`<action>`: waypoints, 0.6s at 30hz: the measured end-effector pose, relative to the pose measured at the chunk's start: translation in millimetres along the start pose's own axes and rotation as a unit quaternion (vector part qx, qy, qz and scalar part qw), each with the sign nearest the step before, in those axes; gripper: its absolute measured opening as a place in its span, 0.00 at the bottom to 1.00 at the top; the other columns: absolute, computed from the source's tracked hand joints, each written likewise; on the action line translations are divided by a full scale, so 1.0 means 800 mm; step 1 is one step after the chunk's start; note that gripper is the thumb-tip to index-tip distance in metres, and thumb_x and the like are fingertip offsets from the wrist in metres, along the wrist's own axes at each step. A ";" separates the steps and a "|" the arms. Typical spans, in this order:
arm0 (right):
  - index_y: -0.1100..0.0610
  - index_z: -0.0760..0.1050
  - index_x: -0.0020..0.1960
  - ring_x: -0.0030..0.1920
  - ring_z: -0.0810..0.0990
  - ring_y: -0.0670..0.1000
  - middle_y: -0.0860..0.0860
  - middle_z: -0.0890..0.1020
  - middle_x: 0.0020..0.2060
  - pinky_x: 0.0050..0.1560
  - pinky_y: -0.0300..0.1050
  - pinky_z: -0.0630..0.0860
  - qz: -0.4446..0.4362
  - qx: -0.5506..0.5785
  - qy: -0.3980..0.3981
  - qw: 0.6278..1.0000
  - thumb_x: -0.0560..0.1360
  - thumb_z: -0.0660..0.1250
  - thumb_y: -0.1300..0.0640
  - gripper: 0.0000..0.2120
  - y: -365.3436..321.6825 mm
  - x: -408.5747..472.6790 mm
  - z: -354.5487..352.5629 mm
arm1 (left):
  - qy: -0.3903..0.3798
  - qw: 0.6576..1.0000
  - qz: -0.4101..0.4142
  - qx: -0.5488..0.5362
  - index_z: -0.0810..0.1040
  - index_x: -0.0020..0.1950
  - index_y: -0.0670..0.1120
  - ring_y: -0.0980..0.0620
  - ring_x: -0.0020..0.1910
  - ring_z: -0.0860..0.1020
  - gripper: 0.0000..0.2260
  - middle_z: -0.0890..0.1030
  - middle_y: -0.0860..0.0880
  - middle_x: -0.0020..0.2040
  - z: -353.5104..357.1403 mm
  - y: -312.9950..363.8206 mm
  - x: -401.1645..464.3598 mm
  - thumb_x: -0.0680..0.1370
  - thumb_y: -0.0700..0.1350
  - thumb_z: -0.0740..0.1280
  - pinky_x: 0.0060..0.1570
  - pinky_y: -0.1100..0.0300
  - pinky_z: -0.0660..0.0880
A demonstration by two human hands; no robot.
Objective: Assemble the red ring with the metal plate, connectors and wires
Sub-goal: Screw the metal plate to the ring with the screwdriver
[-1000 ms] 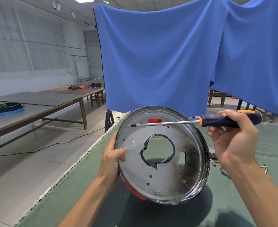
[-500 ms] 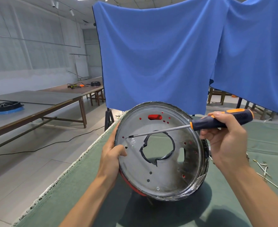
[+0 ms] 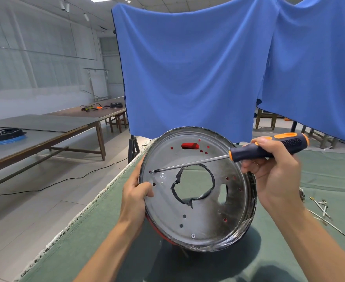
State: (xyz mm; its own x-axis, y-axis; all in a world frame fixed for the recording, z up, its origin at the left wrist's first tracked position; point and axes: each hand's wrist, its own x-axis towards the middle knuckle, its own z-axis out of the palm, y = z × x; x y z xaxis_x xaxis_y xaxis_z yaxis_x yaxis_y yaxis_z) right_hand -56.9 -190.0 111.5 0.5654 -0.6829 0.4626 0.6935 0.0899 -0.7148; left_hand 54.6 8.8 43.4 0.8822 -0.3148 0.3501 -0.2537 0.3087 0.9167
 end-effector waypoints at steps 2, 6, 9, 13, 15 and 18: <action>0.62 0.70 0.39 0.21 0.74 0.53 0.52 0.79 0.25 0.21 0.39 0.72 -0.002 0.000 -0.001 1.000 0.66 0.65 0.59 0.07 -0.001 0.000 0.001 | -0.002 1.000 0.007 -0.001 0.78 0.59 0.61 0.44 0.55 0.79 0.33 0.82 0.49 0.55 0.001 0.000 0.000 0.59 0.36 0.57 0.59 0.42 0.73; 0.62 0.71 0.39 0.21 0.74 0.53 0.52 0.79 0.25 0.22 0.39 0.72 -0.009 -0.003 -0.005 1.000 0.66 0.65 0.60 0.06 -0.002 -0.002 0.004 | 0.001 1.000 0.008 -0.009 0.79 0.57 0.62 0.47 0.57 0.79 0.33 0.82 0.50 0.56 0.000 0.000 -0.001 0.59 0.36 0.57 0.58 0.47 0.75; 0.62 0.72 0.37 0.21 0.75 0.53 0.51 0.80 0.25 0.22 0.38 0.73 -0.021 -0.009 -0.014 1.000 0.67 0.65 0.61 0.04 -0.003 -0.004 0.006 | 0.003 1.000 0.008 -0.008 0.78 0.59 0.61 0.48 0.57 0.79 0.33 0.82 0.51 0.57 0.001 -0.001 -0.001 0.60 0.35 0.57 0.59 0.46 0.74; 0.54 0.77 0.30 0.22 0.75 0.54 0.51 0.80 0.25 0.22 0.39 0.72 -0.054 -0.021 -0.033 0.998 0.68 0.64 0.62 0.10 -0.007 -0.008 0.013 | 0.021 1.000 0.006 -0.003 0.78 0.59 0.61 0.48 0.57 0.79 0.33 0.82 0.51 0.56 0.005 -0.003 0.000 0.59 0.36 0.57 0.61 0.43 0.74; 0.54 0.79 0.29 0.23 0.76 0.54 0.50 0.81 0.25 0.22 0.39 0.72 -0.071 -0.032 -0.043 0.996 0.69 0.64 0.63 0.12 -0.011 -0.010 0.017 | 0.032 0.999 0.008 -0.001 0.78 0.60 0.60 0.49 0.52 0.79 0.33 0.83 0.52 0.54 0.007 -0.005 0.000 0.59 0.37 0.57 0.59 0.42 0.74; 0.54 0.79 0.29 0.23 0.76 0.54 0.50 0.80 0.26 0.22 0.39 0.72 -0.083 -0.042 -0.043 0.995 0.68 0.64 0.63 0.12 -0.018 -0.011 0.019 | 0.039 0.999 0.029 0.002 0.77 0.62 0.58 0.48 0.45 0.74 0.34 0.83 0.52 0.48 0.012 -0.005 -0.001 0.59 0.37 0.57 0.49 0.46 0.73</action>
State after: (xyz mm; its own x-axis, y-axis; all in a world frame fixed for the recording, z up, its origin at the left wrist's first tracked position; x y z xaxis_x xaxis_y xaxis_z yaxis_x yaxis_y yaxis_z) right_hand -65.0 -173.9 125.4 0.4838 -0.6190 0.6187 0.7434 -0.0824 -0.6637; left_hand 50.9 -0.7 41.5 0.8946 -0.2252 0.3861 -0.3063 0.3200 0.8965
